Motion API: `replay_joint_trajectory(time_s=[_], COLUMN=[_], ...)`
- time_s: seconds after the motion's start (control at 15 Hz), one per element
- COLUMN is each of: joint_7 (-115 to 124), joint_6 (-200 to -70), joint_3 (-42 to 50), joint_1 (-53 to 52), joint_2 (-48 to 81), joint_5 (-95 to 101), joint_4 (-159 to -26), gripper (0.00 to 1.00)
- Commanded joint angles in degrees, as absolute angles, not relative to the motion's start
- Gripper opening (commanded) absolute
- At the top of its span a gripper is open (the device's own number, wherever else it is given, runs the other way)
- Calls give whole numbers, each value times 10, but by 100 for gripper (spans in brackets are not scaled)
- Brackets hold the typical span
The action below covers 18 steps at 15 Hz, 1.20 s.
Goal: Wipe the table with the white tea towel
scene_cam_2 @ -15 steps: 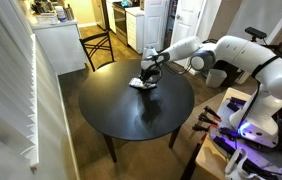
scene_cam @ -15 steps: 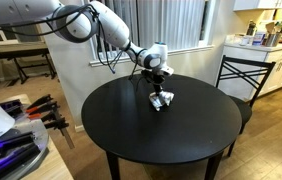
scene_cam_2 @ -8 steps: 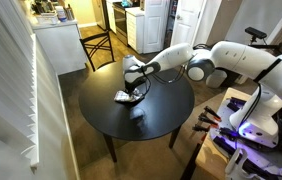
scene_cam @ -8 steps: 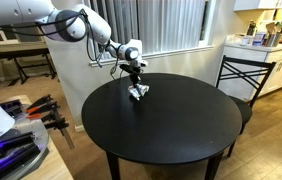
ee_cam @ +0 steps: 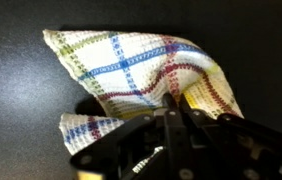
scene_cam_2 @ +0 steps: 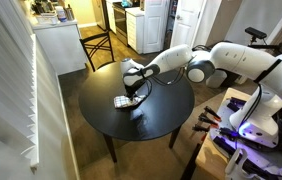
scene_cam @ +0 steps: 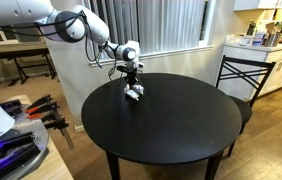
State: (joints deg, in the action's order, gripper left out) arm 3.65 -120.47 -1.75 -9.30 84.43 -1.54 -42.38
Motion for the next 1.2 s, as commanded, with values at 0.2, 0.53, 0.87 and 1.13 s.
replay_joint_trajectory(time_s=[0.2,0.53,0.87,1.13], joint_7=[15,-5,2,25], joint_6=[-1206,-1206,-1219,-1237], joint_3=[-15,-20,2,27], joint_1=[-132,-153,-111,-46], joint_2=[847,852,852,852], joint_5=[25,34,33,27], joint_4=[-439,-440,-431,-419], gripper=[1,1,1,1])
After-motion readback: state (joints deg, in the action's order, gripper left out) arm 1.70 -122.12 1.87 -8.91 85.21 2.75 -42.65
